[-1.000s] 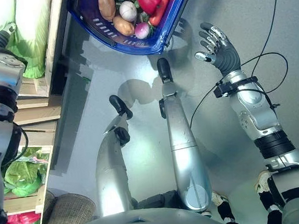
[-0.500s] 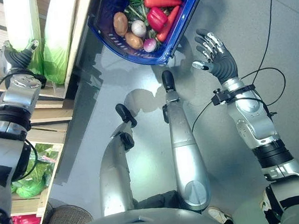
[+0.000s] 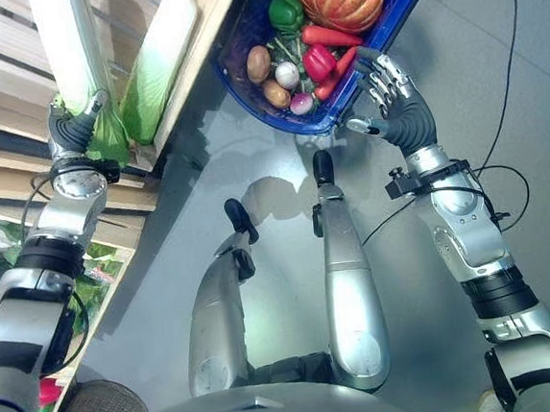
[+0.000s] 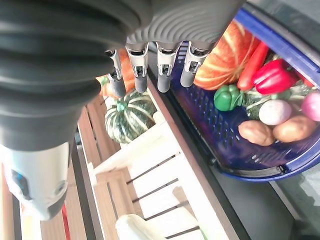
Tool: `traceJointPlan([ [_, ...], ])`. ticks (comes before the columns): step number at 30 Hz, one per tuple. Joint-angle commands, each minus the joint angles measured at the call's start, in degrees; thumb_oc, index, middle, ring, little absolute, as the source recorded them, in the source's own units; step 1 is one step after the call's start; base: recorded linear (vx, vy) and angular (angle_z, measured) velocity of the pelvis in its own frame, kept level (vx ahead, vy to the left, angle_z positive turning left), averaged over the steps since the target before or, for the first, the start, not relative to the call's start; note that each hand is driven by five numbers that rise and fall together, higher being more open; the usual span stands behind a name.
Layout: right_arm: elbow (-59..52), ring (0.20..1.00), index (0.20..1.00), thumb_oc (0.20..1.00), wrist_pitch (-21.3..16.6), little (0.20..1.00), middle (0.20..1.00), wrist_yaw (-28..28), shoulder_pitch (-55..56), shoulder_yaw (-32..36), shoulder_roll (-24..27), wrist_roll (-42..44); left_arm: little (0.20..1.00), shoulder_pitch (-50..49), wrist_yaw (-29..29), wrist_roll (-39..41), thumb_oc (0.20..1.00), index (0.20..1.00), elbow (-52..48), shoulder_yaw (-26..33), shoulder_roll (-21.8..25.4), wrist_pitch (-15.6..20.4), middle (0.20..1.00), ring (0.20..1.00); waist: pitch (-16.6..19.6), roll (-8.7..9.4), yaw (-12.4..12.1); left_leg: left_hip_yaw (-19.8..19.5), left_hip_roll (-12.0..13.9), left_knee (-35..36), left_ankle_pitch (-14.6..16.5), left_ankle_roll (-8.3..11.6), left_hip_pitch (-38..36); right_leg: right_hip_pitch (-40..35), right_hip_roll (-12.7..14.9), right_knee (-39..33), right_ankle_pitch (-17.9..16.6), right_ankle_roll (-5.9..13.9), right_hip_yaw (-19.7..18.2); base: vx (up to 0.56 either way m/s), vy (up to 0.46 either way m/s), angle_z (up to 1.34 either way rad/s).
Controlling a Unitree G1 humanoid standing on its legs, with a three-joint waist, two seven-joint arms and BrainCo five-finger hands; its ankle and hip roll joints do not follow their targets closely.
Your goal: Pick up fruits and vegetables into the basket
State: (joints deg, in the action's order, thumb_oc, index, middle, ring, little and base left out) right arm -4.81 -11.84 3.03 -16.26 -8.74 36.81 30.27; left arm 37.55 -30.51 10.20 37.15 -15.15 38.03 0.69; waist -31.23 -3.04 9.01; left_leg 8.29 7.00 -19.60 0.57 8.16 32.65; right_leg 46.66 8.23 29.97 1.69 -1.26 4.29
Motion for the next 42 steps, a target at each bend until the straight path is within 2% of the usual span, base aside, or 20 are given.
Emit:
traceJointPlan([
  [1, -6.5, 1.000, 1.000, 1.000, -1.9, 1.000, 1.000, 0.4, 1.1, 2.9, -1.8, -1.0, 0.200, -5.3, -4.2, -4.9, 0.200, 0.200, -0.8, 5.7, 3.0, 1.6, 0.200, 0.200, 1.4, 0.22, -0.1, 2.5, -1.5, -3.9, 2.8, -3.04, 3.6, -5.4, 0.8, -0.3, 6.4, 4.87, 2.1, -0.01, -0.050, 0.02],
  [5, -7.4, 1.000, 1.000, 1.000, -1.3, 1.000, 1.000, 0.3, -0.4, 2.6, -2.0, -2.1, 0.200, -6.3, -3.0, -11.7, 0.200, 0.200, -6.5, 5.6, 5.0, 2.8, 0.200, 0.200, 1.4, 0.42, -1.2, 2.1, -1.7, -4.0, 3.1, -3.32, 2.8, -6.8, 1.0, -0.6, 6.4, 5.05, 2.6, -0.03, -0.068, 0.07],
  [6, -7.8, 1.000, 1.000, 1.000, -1.2, 1.000, 1.000, 0.3, -1.1, 2.5, -1.9, -3.2, 0.200, -6.6, -2.0, -13.7, 0.200, 0.200, -8.9, 5.6, 5.7, 3.1, 0.200, 0.200, 1.4, 0.50, -1.6, 2.4, -1.6, -3.6, 1.5, -3.86, 3.4, -6.4, 1.1, -1.4, 4.6, 4.65, 3.2, -0.01, -0.058, 0.09],
  [7, -7.8, 1.000, 1.000, 1.000, -1.1, 1.000, 1.000, 0.2, -1.2, 2.4, -1.9, -3.2, 0.200, -6.7, -1.9, -14.1, 0.200, 0.200, -9.1, 5.5, 5.7, 3.2, 0.200, 0.200, 1.4, 0.47, -1.6, 1.9, -1.7, -4.0, 3.0, -3.38, 2.5, -7.2, 1.0, -0.9, 6.2, 5.14, 2.8, -0.09, -0.071, 0.06],
  [8, -8.7, 1.000, 1.000, 1.000, -0.3, 1.000, 1.000, -0.3, -2.1, 1.8, -1.7, -3.7, 0.200, -7.2, -1.5, -16.9, 0.200, 0.200, -12.2, 5.2, 6.1, 3.4, 0.200, 0.200, 1.4, 0.52, -2.1, 2.3, -1.7, -3.7, 1.6, -3.94, 3.1, -7.1, 1.1, -1.7, 4.5, 4.74, 3.4, -0.01, -0.072, 0.06],
  [10, -9.9, 1.000, 1.000, 1.000, 1.3, 1.000, 1.000, -1.8, -3.8, 0.8, -1.9, -3.7, 0.200, -8.3, -0.4, -22.6, 0.200, 0.200, -16.8, 4.8, 6.5, 4.8, 0.200, 0.200, 1.4, 0.74, -3.0, 1.9, -1.8, -3.7, 1.7, -4.11, 2.6, -8.0, 1.2, -1.9, 4.4, 4.87, 3.7, -0.05, -0.089, 0.09],
  [16, -10.5, 1.000, 1.000, 1.000, 4.8, 1.000, 1.000, -4.6, -8.0, -1.6, -4.2, -3.0, 0.200, -8.6, 3.0, -31.8, 0.200, 0.200, -25.1, 2.4, 6.2, 6.5, 0.200, 0.200, 1.4, 1.22, -4.6, 1.0, -2.2, -3.7, 2.1, -4.58, 0.9, -10.4, 1.2, -2.5, 4.2, 5.21, 4.3, 0.00, -0.077, 0.12],
  [18, -10.7, 1.000, 1.000, 1.000, 5.3, 1.000, 1.000, -5.2, -8.8, -2.0, -4.7, -2.5, 0.200, -8.3, 3.6, -32.8, 0.200, 0.200, -25.8, 1.9, 6.0, 7.1, 0.200, 0.200, 1.4, 1.30, -4.8, 0.9, -2.2, -3.5, 2.1, -4.64, 0.4, -10.9, 1.2, -2.7, 4.1, 5.30, 4.4, 0.01, -0.043, 0.09],
  [21, -11.1, 1.000, 1.000, 1.000, 8.5, 1.000, 1.000, -7.0, -10.8, -3.4, -6.5, 1.7, 0.200, -6.5, 4.5, -35.9, 0.200, 0.200, -28.3, -0.7, 6.0, 8.5, 0.200, 0.200, 1.4, 1.56, -5.3, 0.7, -2.1, -3.6, 2.1, -4.86, -0.9, -12.4, 1.3, -3.0, 3.9, 5.58, 4.6, 0.02, -0.048, 0.09],
  [27, -10.5, 1.000, 1.000, 1.000, 10.5, 1.000, 1.000, -9.2, -13.5, -5.8, -9.6, 6.6, 0.200, -4.3, 4.9, -38.6, 0.200, 0.200, -30.7, -4.2, 4.6, 10.4, 0.200, 0.200, 1.4, 1.95, -6.2, 0.3, -2.1, -4.0, 2.3, -5.07, -1.7, -13.7, 1.3, -3.2, 3.6, 5.90, 4.7, 0.01, -0.057, 0.03],
  [37, -8.5, 1.000, 1.000, 1.000, 13.2, 1.000, 1.000, -12.1, -15.2, -8.6, -12.8, 16.9, 0.200, -1.6, 2.5, -46.5, 0.200, 0.200, -33.5, -9.8, 3.3, 12.0, 0.200, 0.200, 1.4, 2.87, -7.0, 0.2, -2.0, -3.6, 2.4, -5.41, -3.0, -15.1, 1.4, -3.7, 3.1, 6.25, 4.9, 0.00, -0.025, 0.02],
  [42, -6.7, 1.000, 1.000, 1.000, 12.4, 1.000, 1.000, -13.0, -15.2, -9.9, -13.8, 19.9, 0.200, -0.1, 2.2, -49.0, 0.200, 0.200, -34.2, -12.6, 2.6, 11.9, 0.200, 0.200, 1.4, 3.24, -7.0, 0.4, -1.8, -3.3, 2.3, -5.42, -3.4, -15.5, 1.6, -4.0, 2.7, 6.54, 5.1, 0.00, -0.006, 0.00],
])
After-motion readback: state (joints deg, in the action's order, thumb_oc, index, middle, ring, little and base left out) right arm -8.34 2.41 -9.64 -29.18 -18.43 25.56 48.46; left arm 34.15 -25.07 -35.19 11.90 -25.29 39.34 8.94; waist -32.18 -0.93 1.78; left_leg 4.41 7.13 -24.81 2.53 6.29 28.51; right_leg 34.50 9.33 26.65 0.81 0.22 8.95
